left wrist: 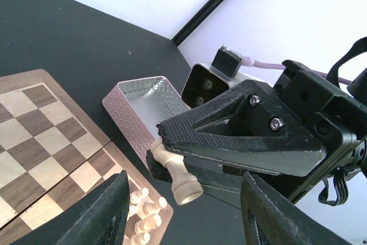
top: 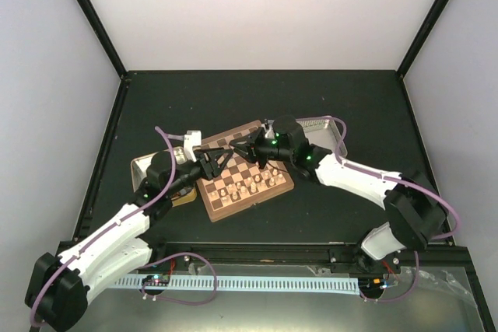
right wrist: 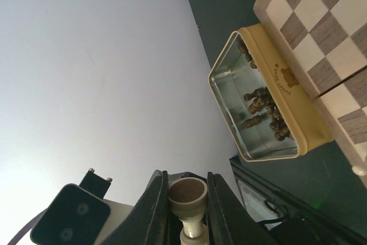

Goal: Set up the chess pieces on the board
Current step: Place the chess piece on the chessboard.

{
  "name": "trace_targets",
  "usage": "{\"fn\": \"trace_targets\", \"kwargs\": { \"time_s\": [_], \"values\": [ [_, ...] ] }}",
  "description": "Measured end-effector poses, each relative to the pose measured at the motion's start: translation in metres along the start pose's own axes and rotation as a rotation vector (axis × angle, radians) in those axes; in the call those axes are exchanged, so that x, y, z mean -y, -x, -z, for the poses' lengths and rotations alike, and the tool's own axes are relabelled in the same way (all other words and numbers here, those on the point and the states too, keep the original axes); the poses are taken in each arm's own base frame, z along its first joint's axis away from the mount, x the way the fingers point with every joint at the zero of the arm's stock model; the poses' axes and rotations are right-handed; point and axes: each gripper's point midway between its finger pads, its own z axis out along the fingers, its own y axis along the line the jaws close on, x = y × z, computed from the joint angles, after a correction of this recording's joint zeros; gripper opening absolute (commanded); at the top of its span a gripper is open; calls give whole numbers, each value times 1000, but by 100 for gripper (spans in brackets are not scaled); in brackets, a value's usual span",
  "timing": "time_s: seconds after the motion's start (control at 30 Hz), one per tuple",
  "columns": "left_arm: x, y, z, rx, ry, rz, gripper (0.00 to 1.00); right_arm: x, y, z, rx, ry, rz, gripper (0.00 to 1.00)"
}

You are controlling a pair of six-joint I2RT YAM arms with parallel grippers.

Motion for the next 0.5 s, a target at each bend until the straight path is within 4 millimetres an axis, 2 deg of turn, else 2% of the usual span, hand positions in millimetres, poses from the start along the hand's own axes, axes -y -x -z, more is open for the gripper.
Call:
{"fn": "trace_targets", "kwargs": {
  "time_s": [0.3,0.43,0.5],
  "values": [
    [0,1,-2,5,0,-15,43,-10,-11,-6,-64,27,-58,12],
    [-2,-1,-3,-3,4,-24,32,-14,-15,-7,-83,33,-60,12],
    [-1,-1,-3,-1,2,-30,22,-15,-15,-8,-85,33,-61,12]
  ]
}}
